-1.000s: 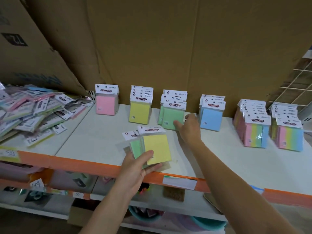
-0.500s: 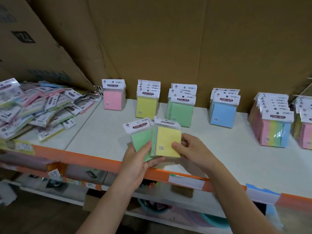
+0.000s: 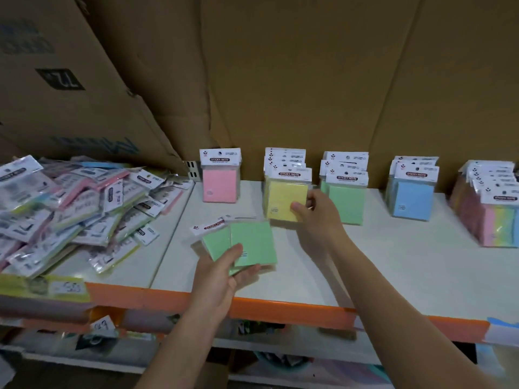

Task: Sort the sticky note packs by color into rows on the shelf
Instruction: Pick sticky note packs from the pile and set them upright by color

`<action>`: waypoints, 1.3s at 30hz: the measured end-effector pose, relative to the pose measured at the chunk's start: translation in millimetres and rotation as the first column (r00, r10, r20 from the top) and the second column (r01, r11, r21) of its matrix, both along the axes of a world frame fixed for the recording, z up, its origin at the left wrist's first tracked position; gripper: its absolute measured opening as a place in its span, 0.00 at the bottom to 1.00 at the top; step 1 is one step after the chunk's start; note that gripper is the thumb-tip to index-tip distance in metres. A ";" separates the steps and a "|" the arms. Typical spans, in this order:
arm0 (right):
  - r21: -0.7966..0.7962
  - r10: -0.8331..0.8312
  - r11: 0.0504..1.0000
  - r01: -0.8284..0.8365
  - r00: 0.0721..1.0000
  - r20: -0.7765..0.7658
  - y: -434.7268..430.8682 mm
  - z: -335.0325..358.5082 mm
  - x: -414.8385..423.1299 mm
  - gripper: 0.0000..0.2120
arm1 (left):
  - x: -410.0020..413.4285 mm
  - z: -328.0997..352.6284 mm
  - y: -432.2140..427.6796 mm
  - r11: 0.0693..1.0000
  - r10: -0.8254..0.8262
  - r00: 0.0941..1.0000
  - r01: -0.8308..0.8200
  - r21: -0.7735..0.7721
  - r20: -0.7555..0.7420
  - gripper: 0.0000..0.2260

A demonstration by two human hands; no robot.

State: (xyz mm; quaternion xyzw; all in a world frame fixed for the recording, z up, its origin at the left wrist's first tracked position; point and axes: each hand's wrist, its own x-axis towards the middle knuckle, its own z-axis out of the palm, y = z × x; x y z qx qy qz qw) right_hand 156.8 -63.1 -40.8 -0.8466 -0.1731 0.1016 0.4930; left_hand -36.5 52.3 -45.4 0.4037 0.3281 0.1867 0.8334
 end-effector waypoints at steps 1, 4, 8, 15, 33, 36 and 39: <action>-0.016 -0.029 0.999 0.029 0.999 0.025 7.8 -1.6 1.2 0.08 | -1.1 -1.0 6.6 1.000 -0.021 1.000 0.021 -0.001 0.000 0.10; -0.107 -0.099 0.988 0.114 0.986 0.135 21.8 -5.9 0.3 0.14 | -1.7 -4.0 20.3 0.997 -0.082 0.997 0.083 -0.001 0.008 0.13; -0.133 -0.256 0.951 0.278 0.953 0.164 31.9 -8.7 -10.7 0.20 | -2.0 -10.5 26.0 0.985 -0.169 0.986 0.169 0.024 0.007 0.14; -0.010 -0.161 0.987 0.162 0.986 0.048 3.5 5.7 -57.6 0.10 | 8.2 -9.7 21.8 0.978 -0.183 0.983 0.182 0.104 0.001 0.13; 0.123 0.047 0.992 -0.029 0.988 -0.147 -129.3 8.5 -56.6 0.06 | 61.6 4.0 -82.9 0.730 -0.476 0.872 0.463 0.503 -0.112 0.27; 0.002 0.108 0.994 -0.108 0.989 -0.098 -136.6 10.8 -39.6 0.11 | 79.4 6.9 -93.2 0.651 -0.516 0.835 0.526 0.548 -0.189 0.28; -0.122 0.060 0.991 -0.056 0.998 0.025 -139.9 10.8 -11.9 0.10 | 100.3 9.4 -102.8 0.619 -0.450 0.860 0.494 0.611 -0.240 0.26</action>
